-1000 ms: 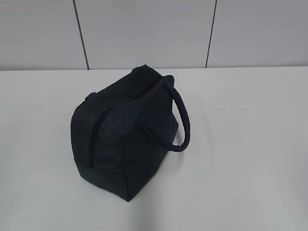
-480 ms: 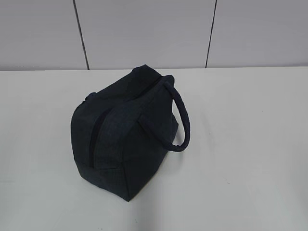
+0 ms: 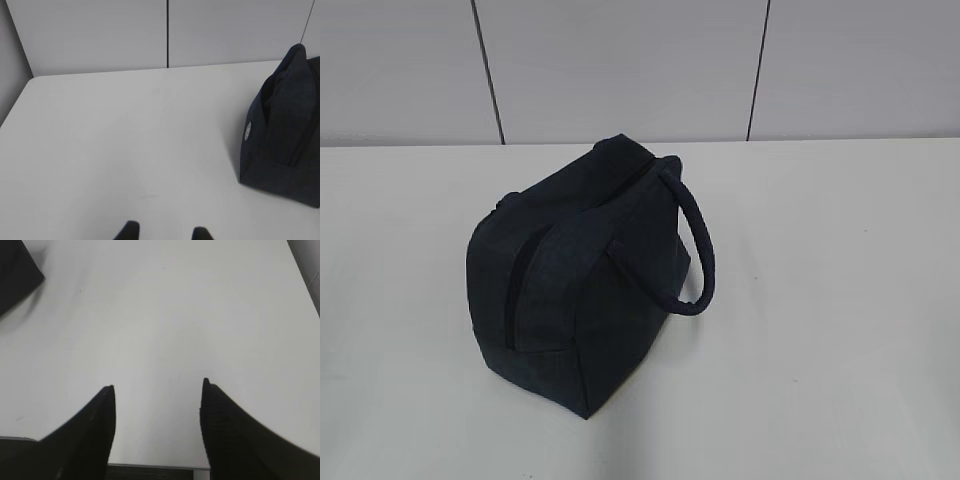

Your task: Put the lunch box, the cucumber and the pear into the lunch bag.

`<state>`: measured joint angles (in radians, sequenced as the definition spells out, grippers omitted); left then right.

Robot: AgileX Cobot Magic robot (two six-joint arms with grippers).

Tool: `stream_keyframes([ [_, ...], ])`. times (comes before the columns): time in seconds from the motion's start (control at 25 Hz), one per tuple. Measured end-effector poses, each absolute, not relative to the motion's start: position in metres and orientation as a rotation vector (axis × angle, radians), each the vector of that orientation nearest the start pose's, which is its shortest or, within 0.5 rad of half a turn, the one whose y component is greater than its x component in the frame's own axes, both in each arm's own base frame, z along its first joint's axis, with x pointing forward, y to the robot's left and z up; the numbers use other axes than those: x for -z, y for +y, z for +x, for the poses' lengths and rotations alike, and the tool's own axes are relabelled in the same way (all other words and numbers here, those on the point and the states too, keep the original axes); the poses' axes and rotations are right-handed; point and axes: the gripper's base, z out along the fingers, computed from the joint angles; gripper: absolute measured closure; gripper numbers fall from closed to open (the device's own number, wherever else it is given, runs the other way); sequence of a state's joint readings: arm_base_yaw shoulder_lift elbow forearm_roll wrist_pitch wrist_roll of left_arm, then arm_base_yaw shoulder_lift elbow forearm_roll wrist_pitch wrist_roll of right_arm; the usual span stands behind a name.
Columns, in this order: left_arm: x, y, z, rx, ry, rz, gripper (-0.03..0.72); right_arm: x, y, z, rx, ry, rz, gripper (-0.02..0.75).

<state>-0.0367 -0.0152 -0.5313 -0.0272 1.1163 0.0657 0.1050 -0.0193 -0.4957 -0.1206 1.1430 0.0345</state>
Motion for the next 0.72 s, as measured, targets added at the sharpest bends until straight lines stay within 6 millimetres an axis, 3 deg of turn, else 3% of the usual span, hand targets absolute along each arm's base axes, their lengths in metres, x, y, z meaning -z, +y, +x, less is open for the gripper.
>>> stream_keyframes([
  [0.72,-0.2812,-0.0018,-0.0134,0.016,2.05,0.108,0.489,-0.2699,-0.0113,-0.0102,0.066,2.105,-0.061,0.313],
])
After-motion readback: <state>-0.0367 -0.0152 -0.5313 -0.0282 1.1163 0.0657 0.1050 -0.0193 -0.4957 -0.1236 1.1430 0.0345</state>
